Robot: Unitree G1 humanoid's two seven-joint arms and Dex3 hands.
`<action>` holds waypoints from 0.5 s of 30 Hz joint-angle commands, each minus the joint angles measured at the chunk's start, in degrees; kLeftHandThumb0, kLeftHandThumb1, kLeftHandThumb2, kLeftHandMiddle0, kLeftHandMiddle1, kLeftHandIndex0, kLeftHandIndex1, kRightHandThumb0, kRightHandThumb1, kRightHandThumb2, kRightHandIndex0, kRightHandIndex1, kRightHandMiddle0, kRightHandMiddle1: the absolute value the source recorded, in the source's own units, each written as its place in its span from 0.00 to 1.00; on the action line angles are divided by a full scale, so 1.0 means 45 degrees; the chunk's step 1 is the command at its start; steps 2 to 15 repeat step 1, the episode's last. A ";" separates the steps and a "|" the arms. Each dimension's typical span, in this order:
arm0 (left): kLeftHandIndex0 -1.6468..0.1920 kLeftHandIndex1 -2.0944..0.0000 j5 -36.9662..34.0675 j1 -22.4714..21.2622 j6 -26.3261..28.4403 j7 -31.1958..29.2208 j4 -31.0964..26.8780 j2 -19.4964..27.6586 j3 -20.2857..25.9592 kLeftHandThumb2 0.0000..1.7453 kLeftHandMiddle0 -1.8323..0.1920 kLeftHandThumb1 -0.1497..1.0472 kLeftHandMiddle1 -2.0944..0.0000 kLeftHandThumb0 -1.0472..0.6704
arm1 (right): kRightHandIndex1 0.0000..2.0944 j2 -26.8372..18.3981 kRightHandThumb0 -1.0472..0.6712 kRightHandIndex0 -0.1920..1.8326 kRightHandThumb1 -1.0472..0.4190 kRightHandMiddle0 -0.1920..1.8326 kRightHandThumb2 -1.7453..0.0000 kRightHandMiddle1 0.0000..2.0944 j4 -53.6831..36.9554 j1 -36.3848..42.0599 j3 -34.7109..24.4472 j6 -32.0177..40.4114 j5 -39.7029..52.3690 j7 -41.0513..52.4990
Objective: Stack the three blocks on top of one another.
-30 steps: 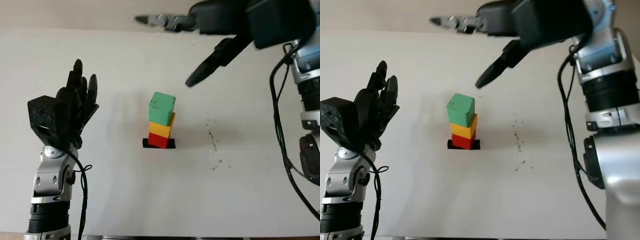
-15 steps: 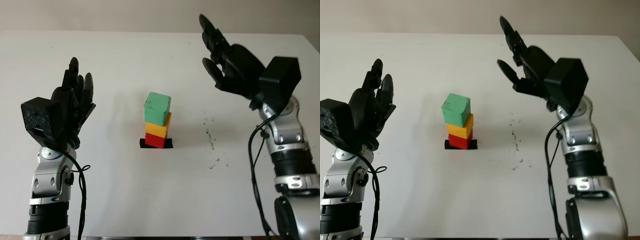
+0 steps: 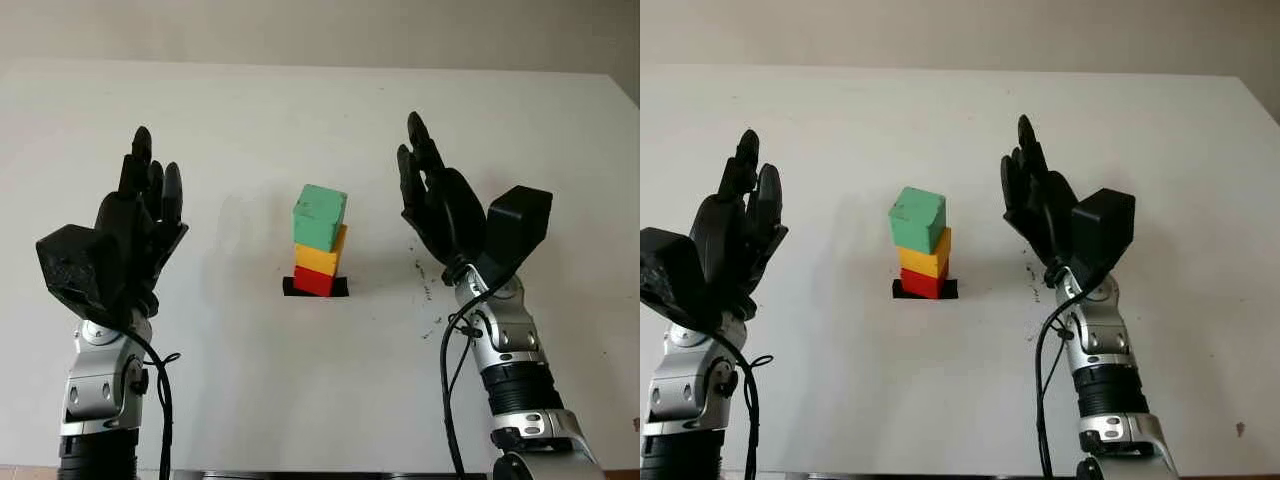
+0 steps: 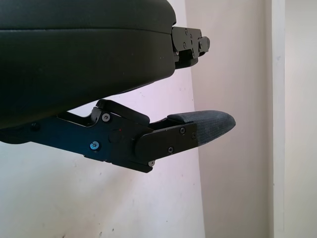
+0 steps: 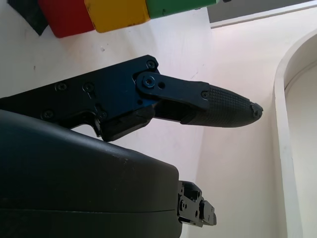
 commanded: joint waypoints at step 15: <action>0.94 0.98 -0.0081 0.0273 -0.0275 -0.0114 -0.0225 -0.0058 -0.0028 0.34 0.96 1.00 0.98 0.21 | 0.00 0.0154 0.17 0.00 0.00 0.00 0.62 0.00 -0.0501 0.0239 -0.0063 0.0153 0.0125 -0.0124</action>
